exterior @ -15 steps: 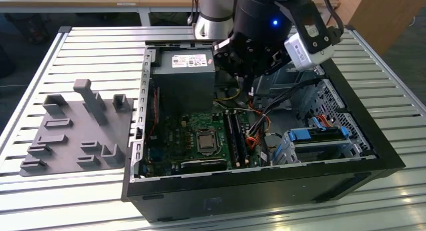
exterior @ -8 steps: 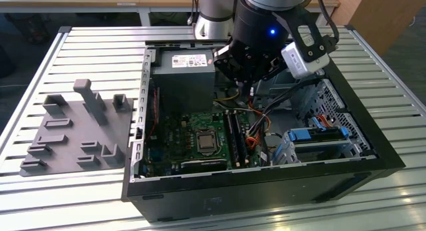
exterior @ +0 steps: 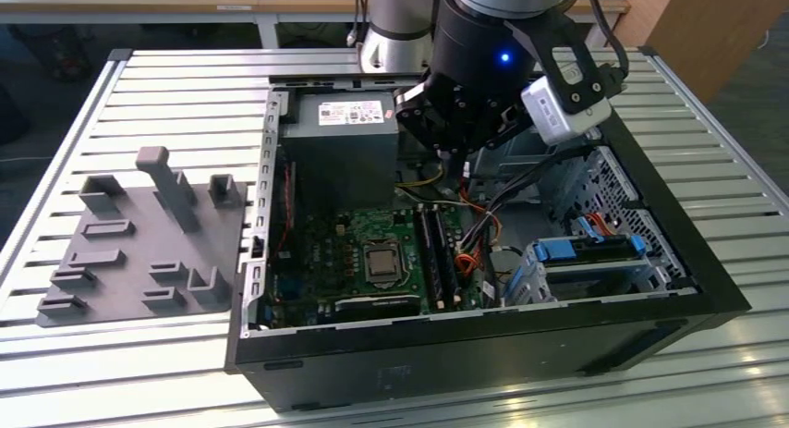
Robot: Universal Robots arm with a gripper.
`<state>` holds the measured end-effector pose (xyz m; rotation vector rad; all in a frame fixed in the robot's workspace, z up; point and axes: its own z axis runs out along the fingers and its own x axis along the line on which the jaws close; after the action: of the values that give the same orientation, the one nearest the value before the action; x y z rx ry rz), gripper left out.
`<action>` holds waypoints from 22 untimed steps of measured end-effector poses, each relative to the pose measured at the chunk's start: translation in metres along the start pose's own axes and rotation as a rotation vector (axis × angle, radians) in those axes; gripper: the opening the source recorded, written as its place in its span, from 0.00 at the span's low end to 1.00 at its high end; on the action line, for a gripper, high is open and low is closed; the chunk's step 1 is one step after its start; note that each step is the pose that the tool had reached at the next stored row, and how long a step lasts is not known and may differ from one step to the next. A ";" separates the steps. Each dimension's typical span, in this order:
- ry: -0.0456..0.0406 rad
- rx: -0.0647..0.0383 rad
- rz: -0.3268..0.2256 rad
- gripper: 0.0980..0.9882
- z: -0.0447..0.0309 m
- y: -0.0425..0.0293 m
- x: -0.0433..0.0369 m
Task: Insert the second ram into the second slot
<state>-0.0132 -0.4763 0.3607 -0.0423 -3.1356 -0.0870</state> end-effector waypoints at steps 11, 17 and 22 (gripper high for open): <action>-0.0001 0.000 0.000 0.01 0.0021 -0.0001 0.0000; -0.0001 0.000 0.000 0.01 0.0042 -0.0003 0.0000; -0.0001 0.000 0.000 0.01 0.0071 -0.0004 0.0000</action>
<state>-0.0132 -0.4763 0.3535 -0.0423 -3.1357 -0.0874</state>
